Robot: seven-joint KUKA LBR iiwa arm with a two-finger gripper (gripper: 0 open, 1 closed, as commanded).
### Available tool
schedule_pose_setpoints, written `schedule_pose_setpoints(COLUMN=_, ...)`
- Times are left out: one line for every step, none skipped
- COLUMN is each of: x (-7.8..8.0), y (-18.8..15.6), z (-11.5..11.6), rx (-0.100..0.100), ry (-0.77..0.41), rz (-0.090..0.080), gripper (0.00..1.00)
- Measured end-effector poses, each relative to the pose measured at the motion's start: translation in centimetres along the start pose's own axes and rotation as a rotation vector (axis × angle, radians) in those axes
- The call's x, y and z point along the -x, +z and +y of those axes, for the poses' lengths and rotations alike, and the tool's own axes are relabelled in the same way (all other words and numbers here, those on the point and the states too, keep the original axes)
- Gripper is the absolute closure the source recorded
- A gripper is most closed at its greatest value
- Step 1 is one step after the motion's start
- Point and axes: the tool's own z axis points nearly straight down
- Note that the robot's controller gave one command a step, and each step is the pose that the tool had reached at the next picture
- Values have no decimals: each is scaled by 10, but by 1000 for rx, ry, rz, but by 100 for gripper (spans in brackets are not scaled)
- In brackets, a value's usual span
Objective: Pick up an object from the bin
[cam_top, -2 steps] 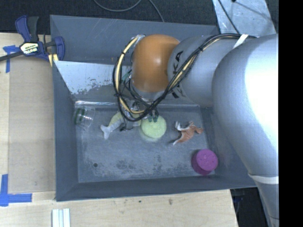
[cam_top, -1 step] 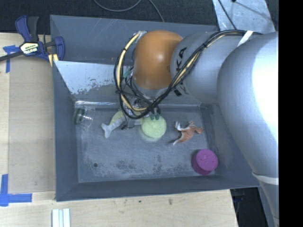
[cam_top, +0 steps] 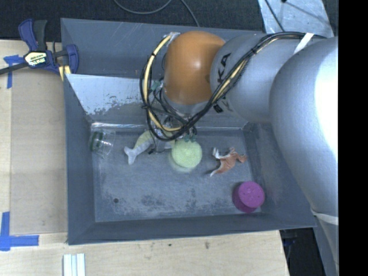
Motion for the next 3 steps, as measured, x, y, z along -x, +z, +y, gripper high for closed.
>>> schedule_pose_setpoints(x=1, y=-13, z=0, rx=0, ry=0, rz=-3, gripper=100)
schedule_pose_setpoints(x=2, y=-22, z=0, rx=0, ry=0, rz=-6, gripper=100)
schedule_pose_setpoints(x=1, y=-28, z=0, rx=0, ry=0, rz=-3, gripper=100)
